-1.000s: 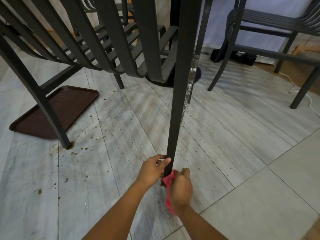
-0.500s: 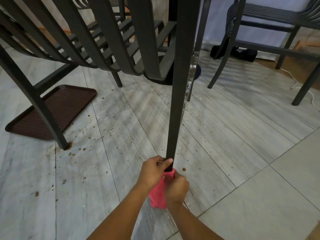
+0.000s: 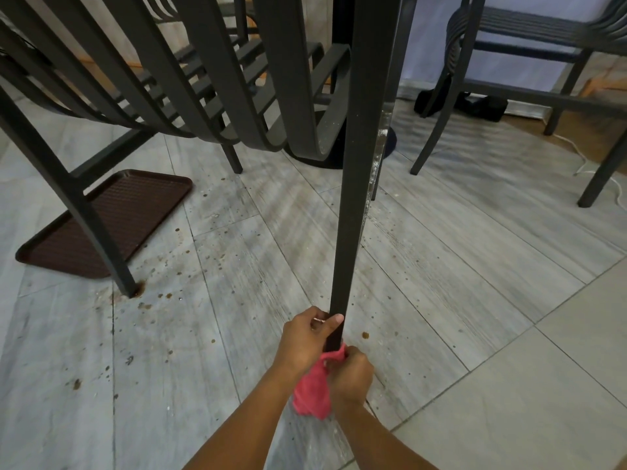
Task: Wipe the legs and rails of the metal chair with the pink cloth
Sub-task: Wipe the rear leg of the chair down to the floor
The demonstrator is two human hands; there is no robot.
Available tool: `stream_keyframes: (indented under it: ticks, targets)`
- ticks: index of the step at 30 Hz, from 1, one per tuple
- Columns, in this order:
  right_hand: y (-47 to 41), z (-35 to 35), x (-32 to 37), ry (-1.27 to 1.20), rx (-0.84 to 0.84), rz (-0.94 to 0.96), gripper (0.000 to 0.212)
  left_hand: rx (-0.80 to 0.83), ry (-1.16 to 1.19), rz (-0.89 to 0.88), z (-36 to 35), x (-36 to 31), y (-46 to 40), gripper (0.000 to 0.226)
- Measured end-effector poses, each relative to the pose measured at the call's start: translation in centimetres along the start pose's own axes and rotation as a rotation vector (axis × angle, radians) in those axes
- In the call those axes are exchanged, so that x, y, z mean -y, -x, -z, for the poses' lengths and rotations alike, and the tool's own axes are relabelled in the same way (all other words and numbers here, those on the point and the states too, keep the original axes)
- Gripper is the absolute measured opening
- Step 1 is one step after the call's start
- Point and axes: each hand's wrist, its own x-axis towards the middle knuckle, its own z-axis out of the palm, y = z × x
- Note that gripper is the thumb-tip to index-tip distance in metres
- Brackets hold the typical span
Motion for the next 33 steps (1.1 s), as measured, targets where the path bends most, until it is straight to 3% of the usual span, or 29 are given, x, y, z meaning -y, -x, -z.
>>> stream_keyframes:
  ticks: [11,16,19,23,25,27,30,33]
  targets:
    - [-0.1,6.9,1.9,-0.005,0.059,0.083,0.005,0.04,0.004,0.061,0.3,0.2,2.6,0.035]
    - [0.6,11.2,4.7,-0.009,0.022,0.157,0.019,-0.016,0.029,-0.035,0.1,-1.6,5.7,0.025]
    - [1.4,13.3,6.5,-0.009,-0.007,0.167,0.016,0.018,0.035,-0.15,-0.6,-3.4,7.8,0.024]
    - [2.8,15.5,8.7,-0.033,-0.052,0.191,0.024,0.091,0.074,-0.218,-1.5,-5.8,9.6,0.06]
    - [3.8,16.4,9.6,-0.052,-0.077,0.208,0.034,0.096,0.163,-0.236,-1.6,-6.7,10.1,0.067]
    - [4.8,17.2,10.3,-0.082,-0.063,0.221,0.038,0.079,0.209,-0.244,-1.4,-7.6,10.4,0.06]
    - [6.6,18.6,11.3,-0.133,0.013,0.247,0.026,0.065,0.299,-0.212,-0.5,-8.6,11.1,0.043]
    - [8.2,20.4,12.1,0.066,-0.008,0.38,0.015,0.07,0.349,-0.206,0.7,-9.6,11.7,0.028]
